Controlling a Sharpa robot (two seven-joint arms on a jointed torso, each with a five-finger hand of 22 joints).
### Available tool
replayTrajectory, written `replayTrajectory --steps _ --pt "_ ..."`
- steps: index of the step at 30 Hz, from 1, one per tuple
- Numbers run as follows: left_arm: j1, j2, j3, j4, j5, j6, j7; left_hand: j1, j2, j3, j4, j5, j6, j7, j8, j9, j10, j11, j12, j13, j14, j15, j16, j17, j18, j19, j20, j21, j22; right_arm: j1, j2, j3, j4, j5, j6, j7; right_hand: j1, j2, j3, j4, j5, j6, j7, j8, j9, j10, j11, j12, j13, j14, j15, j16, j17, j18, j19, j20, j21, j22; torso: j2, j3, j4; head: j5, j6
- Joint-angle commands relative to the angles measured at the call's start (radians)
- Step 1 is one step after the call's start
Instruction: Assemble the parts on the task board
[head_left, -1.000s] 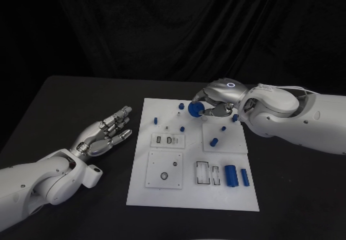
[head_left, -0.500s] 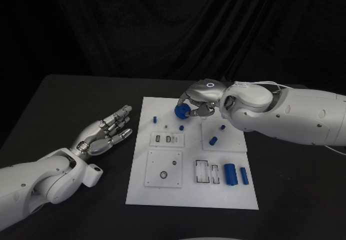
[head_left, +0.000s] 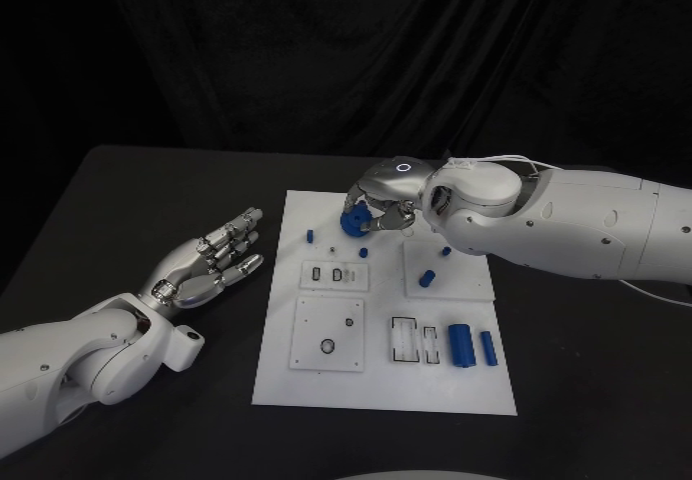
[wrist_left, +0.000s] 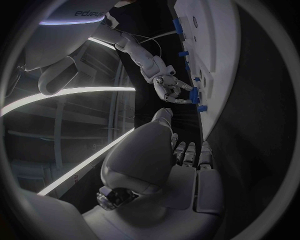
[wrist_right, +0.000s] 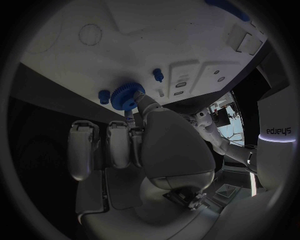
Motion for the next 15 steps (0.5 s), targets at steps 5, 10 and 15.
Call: replayTrajectory --steps 5,10,15 --pt "0.002 0.004 0.001 0.001 -0.002 0.017 0.124 -0.009 -0.002 0.002 0.005 -0.003 -0.008 -0.005 0.002 -0.001 -0.001 0.01 -0.005 -0.001 -0.001 0.01 -0.004 -0.001 0.002 0.001 0.011 -0.004 -0.001 -0.006 0.009 -0.004 -0.011 -0.006 0.039 -0.003 -0.01 -0.003 0.007 0.007 -0.003 -0.023 0.003 0.01 0.24 0.037 0.009 -0.011 0.154 0.048 0.008 -0.008 0.009 -0.003 0.03 0.007 -0.011 0.18 0.001 0.0004 -0.0013 -0.003 0.001" --pt "0.002 0.005 0.001 0.0 -0.002 0.02 0.122 -0.009 -0.002 0.002 0.005 -0.005 -0.008 -0.005 0.002 -0.001 -0.001 0.011 -0.005 -0.001 -0.001 0.012 -0.004 -0.001 0.002 0.001 0.013 -0.004 -0.001 -0.006 0.012 -0.004 -0.013 -0.006 0.037 -0.003 -0.004 -0.011 0.024 0.008 -0.002 -0.067 -0.002 -0.067 0.196 0.022 0.006 -0.032 0.132 0.046 0.006 -0.013 0.005 -0.001 0.028 0.006 -0.017 0.179 0.0 -0.0013 0.0016 -0.004 0.001" --pt "0.002 0.005 0.001 -0.001 -0.002 0.022 0.121 -0.009 -0.001 0.003 0.005 -0.007 -0.008 -0.005 0.002 -0.001 -0.001 0.014 -0.005 -0.001 -0.001 0.015 -0.004 -0.001 0.003 0.001 0.016 -0.004 -0.001 -0.006 0.012 -0.004 -0.014 -0.006 0.044 -0.009 0.014 -0.014 0.051 -0.001 0.026 -0.073 -0.002 -0.117 0.157 -0.012 0.005 -0.082 0.079 0.042 0.005 -0.024 -0.005 0.002 0.021 0.004 -0.03 0.174 -0.001 -0.0019 -0.0026 0.0 -0.003"
